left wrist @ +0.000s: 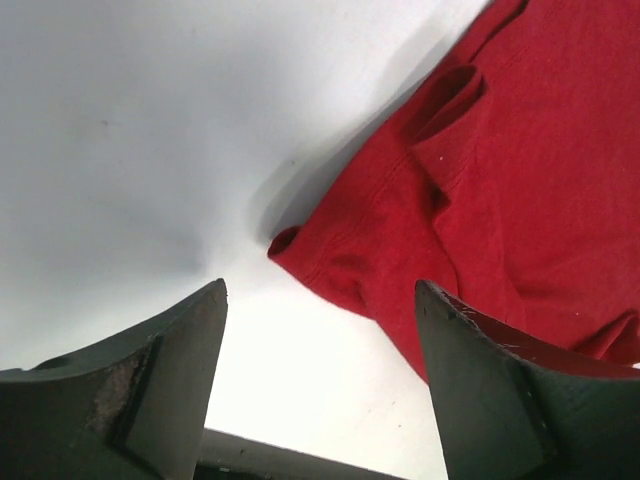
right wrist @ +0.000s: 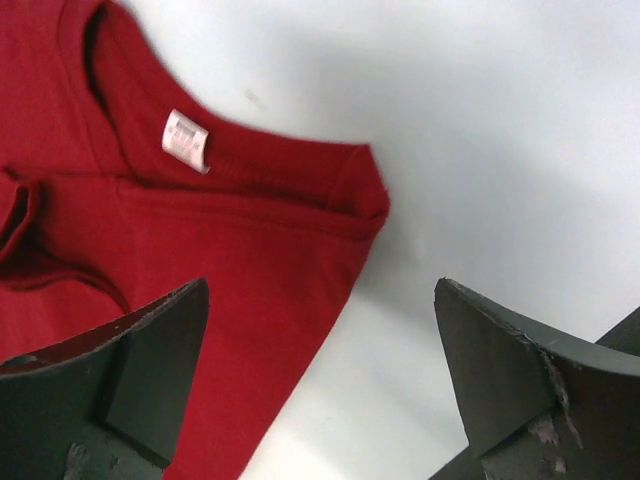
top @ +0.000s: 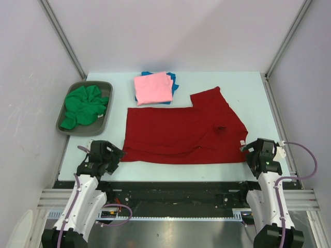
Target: Fold and stack the t-shirts
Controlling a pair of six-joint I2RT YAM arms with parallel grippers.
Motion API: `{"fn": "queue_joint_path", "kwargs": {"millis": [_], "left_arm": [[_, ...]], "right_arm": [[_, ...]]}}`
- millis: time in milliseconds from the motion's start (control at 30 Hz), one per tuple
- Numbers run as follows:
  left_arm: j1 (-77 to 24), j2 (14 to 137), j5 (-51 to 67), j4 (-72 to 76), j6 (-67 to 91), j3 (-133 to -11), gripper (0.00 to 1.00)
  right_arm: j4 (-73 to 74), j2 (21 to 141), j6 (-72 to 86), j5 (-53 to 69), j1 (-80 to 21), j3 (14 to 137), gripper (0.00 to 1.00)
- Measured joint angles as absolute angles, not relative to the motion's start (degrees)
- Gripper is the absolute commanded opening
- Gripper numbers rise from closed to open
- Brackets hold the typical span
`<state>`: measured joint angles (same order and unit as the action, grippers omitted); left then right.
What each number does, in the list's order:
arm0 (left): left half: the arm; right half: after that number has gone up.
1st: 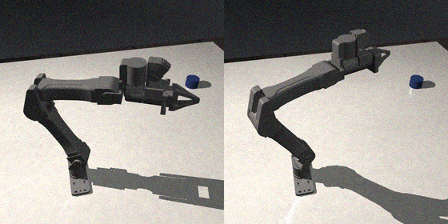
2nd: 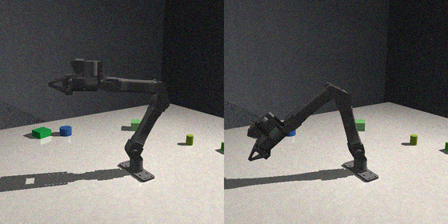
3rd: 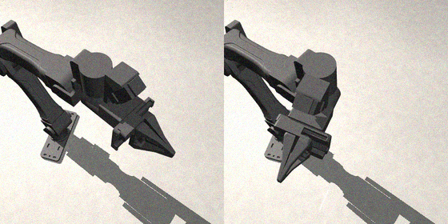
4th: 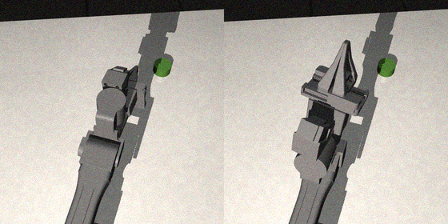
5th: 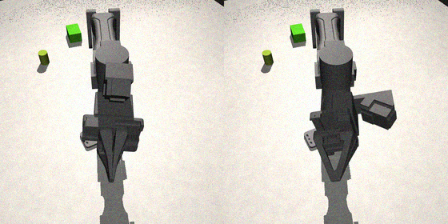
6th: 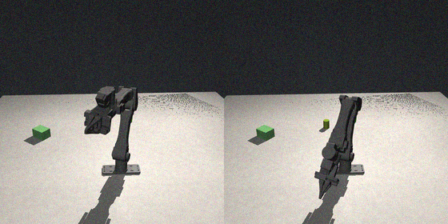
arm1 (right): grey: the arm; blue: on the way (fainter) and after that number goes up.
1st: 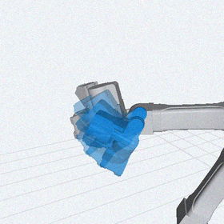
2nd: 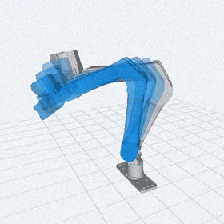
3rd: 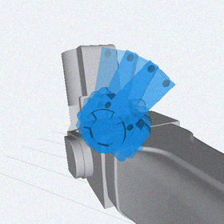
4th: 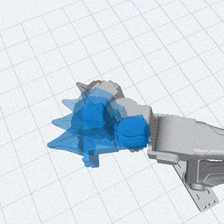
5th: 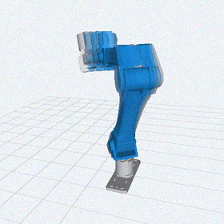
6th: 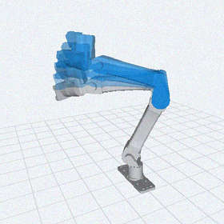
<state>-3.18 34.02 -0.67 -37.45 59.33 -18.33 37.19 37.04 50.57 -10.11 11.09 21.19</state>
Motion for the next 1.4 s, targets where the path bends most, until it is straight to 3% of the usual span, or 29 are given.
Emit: {"fn": "queue_joint_path", "kwargs": {"millis": [267, 500, 767, 1033, 1400], "left_arm": [[-3.18, 34.28, 1.13, -40.01, 58.92, -23.31, 0.8], [-3.18, 45.87, 2.35, -33.82, 58.46, -28.62, 0.8], [-3.18, 55.37, 3.33, -27.11, 57.93, -31.09, 0.8], [-3.18, 57.91, 3.44, -24.69, 57.49, -31.2, 0.8], [-3.18, 59.29, 3.44, -24.16, 56.93, -31.2, 0.8]], "right_arm": [[37.89, 37.6, 51.59, -11.44, -1.43, 27.27, 1.0], [26.74, 51.27, 49.8, -7.31, -11.46, 32.88, 0.98], [14.24, 66.41, 49.25, -1.93, -13.56, 32.91, 0.93], [9.41, 70.7, 49.41, -0.73, -14.22, 32.91, 0.81], [8.86, 73.49, 49.34, 0.05, -16.62, 32.91, 0.8]]}}
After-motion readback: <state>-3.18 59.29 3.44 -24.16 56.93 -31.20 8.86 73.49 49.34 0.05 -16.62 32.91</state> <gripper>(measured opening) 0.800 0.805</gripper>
